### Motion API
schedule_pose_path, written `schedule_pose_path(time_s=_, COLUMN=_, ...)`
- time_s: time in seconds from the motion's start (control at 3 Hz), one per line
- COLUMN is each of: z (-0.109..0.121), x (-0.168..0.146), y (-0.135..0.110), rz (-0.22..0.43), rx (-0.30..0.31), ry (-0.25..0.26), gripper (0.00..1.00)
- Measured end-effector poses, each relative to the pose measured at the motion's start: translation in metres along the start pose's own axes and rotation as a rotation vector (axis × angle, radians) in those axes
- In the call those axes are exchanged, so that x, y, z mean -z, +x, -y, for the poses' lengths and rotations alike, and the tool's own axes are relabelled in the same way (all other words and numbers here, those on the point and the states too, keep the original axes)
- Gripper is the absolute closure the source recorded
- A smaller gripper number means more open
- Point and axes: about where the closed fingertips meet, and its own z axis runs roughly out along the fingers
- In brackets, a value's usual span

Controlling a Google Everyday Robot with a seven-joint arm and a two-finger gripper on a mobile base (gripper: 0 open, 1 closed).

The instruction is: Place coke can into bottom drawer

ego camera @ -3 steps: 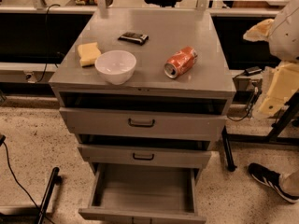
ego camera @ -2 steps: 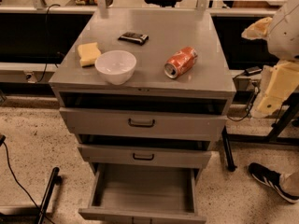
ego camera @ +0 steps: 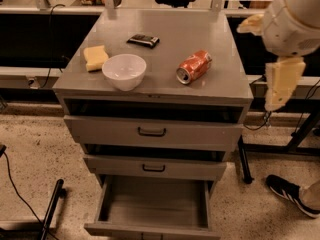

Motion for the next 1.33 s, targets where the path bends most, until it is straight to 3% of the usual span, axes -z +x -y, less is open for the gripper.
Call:
schedule_pose_path(time_s=0.33, z=0.019, x=-0.022, y=0.043, rz=-0.038, rx=0.095, ry=0.004, gripper=0.00)
schedule_pose_path(time_s=0.67, z=0.038, x=-0.047, y=0.054, rz=-0.006, rx=0.164, ry=0.000, gripper=0.00)
schedule_pose_path(time_s=1.0, z=0.037, x=-0.047, y=0.053, rz=-0.006, rx=0.165, ry=-0.001, gripper=0.00)
schedule_pose_path(time_s=1.33, z=0.045, x=-0.057, y=0.050, rz=-0.033, rx=0.247, ry=-0.007, gripper=0.00)
